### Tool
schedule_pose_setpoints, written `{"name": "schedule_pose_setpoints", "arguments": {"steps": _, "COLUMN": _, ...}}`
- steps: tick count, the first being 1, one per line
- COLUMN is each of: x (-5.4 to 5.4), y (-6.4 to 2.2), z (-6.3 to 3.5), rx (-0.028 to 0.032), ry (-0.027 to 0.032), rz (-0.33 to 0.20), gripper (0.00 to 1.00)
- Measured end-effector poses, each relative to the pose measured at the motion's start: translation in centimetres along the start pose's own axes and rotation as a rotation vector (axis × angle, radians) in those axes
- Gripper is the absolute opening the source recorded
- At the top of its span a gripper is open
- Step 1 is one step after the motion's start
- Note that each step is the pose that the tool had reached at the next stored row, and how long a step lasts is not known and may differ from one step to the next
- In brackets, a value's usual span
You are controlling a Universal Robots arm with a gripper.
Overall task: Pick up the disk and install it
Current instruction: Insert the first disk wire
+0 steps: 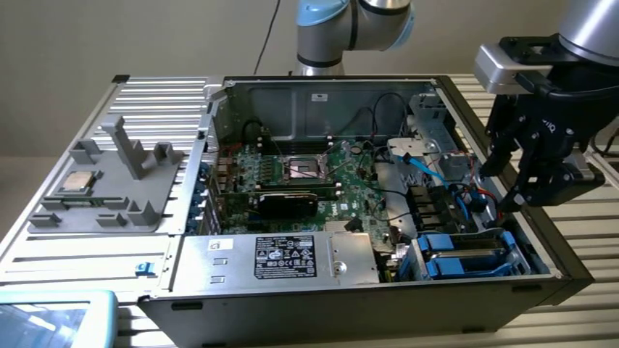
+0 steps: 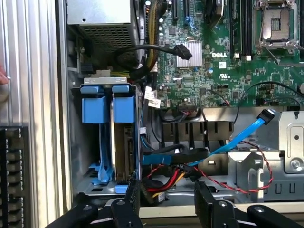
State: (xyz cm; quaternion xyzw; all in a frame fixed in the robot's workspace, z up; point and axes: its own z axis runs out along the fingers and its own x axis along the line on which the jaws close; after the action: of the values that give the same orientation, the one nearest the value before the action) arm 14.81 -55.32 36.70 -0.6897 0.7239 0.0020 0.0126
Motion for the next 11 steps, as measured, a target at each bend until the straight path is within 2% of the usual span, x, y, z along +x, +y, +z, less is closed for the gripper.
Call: {"name": "schedule_pose_setpoints", "arguments": {"steps": 11, "x": -0.7, "y": 0.25, "z": 1.61, "rx": 0.001, "ry": -0.0023, "rz": 0.033, "gripper": 0.58}}
